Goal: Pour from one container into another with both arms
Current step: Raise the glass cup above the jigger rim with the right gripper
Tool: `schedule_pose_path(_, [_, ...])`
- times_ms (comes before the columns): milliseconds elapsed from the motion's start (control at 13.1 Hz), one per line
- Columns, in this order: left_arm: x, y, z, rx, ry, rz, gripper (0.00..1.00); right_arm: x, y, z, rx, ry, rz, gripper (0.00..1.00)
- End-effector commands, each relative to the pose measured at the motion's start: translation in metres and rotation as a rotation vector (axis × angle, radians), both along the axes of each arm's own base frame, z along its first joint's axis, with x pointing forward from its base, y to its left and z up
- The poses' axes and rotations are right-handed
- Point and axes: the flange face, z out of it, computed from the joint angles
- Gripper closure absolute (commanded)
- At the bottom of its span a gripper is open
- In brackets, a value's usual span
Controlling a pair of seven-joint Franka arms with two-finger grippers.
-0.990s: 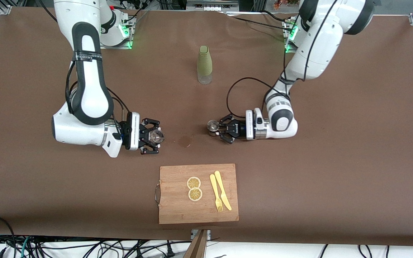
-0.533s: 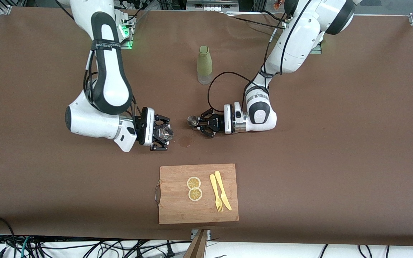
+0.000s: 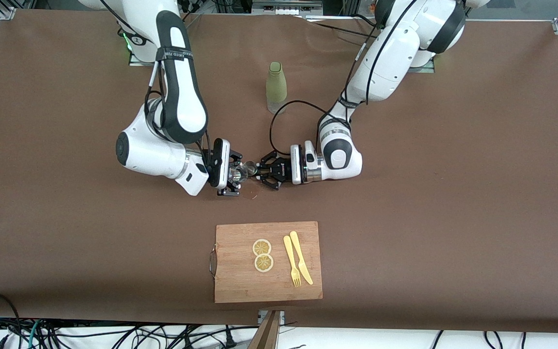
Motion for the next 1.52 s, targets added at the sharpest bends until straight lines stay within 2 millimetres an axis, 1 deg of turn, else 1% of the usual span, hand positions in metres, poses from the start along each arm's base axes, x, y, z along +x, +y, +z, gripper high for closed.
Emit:
schedule_pose_path(0, [0.008, -0.007, -0.001, 0.007, -0.041, 0.036, 1.0, -0.006, 0.003, 0.004, -0.021, 0.0, -0.028, 0.93])
schedule_pose_path(305, [0.008, -0.007, 0.001, 0.004, -0.041, 0.037, 1.0, -0.012, -0.012, -0.008, -0.035, -0.004, 0.001, 0.93])
schedule_pose_path(457, [0.01, -0.006, 0.004, 0.004, -0.046, 0.037, 1.0, -0.014, -0.016, -0.013, -0.04, -0.006, 0.009, 0.93])
schedule_pose_path(685, [0.014, -0.004, 0.006, 0.007, -0.055, 0.038, 1.0, -0.014, -0.018, -0.014, -0.084, -0.011, 0.023, 0.93])
schedule_pose_path(914, [0.017, -0.001, 0.007, 0.012, -0.06, 0.041, 1.0, -0.017, -0.015, -0.015, -0.128, -0.011, 0.049, 0.93])
schedule_pose_path(1295, [0.02, -0.002, 0.01, 0.006, -0.068, 0.041, 1.0, -0.019, -0.009, -0.016, -0.153, -0.018, 0.056, 0.93])
schedule_pose_path(1371, [0.02, -0.002, 0.01, 0.006, -0.068, 0.041, 1.0, -0.02, -0.007, -0.015, -0.179, -0.011, 0.055, 0.93])
schedule_pose_path(1447, [0.02, -0.003, 0.01, 0.006, -0.069, 0.041, 1.0, -0.024, 0.0, -0.014, -0.207, -0.01, 0.061, 0.93])
